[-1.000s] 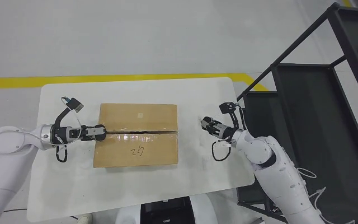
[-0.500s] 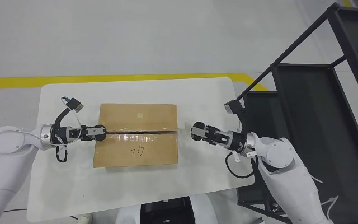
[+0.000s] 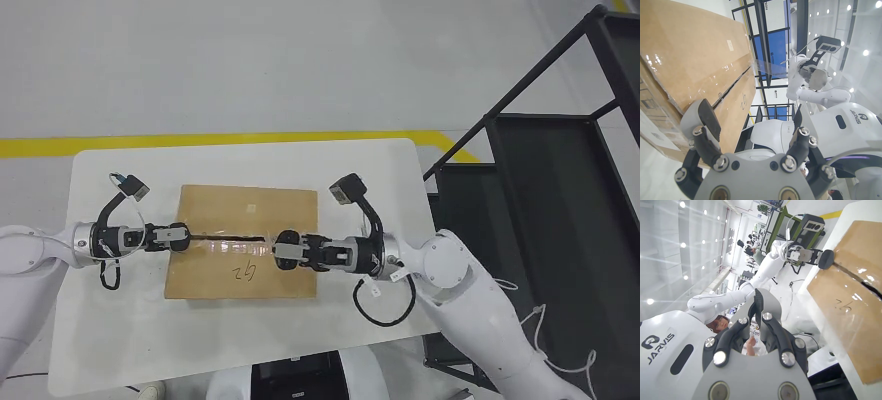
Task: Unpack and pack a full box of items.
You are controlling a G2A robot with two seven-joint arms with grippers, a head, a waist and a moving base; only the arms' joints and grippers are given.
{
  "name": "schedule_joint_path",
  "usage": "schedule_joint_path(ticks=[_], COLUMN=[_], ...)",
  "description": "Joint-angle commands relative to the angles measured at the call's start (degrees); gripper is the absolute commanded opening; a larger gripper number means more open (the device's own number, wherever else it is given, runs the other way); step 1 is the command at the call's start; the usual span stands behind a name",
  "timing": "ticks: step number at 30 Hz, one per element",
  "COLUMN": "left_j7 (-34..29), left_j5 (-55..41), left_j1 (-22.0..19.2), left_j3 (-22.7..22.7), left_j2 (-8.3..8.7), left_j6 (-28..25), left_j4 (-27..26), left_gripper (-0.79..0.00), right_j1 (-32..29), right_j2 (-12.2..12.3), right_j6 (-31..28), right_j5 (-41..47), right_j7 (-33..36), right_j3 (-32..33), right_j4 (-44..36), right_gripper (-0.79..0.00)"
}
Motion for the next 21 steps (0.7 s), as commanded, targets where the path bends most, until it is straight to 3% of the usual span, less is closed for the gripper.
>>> schedule_joint_path(ticks=[1, 9, 21], left_j7=[0.0, 0.0, 0.0], left_j5=[0.0, 0.0, 0.0], left_j1=[0.0, 0.0, 0.0], left_j3=[0.0, 0.0, 0.0], left_j2=[0.0, 0.0, 0.0], left_j6=[0.0, 0.0, 0.0], left_j4=[0.0, 0.0, 0.0], left_gripper=[0.0, 0.0, 0.0], right_j1=[2.5, 10.8, 16.8], right_j2=[-0.7, -3.3, -5.2], right_j6=[0.5, 1.5, 2.2], right_j5=[-0.5, -2.3, -3.9], right_j7=[-1.4, -6.1, -10.3], right_j3=[-3.3, -12.3, -15.1], right_j4=[1.0, 5.2, 5.9], right_gripper=[-0.785, -0.785, -0.785])
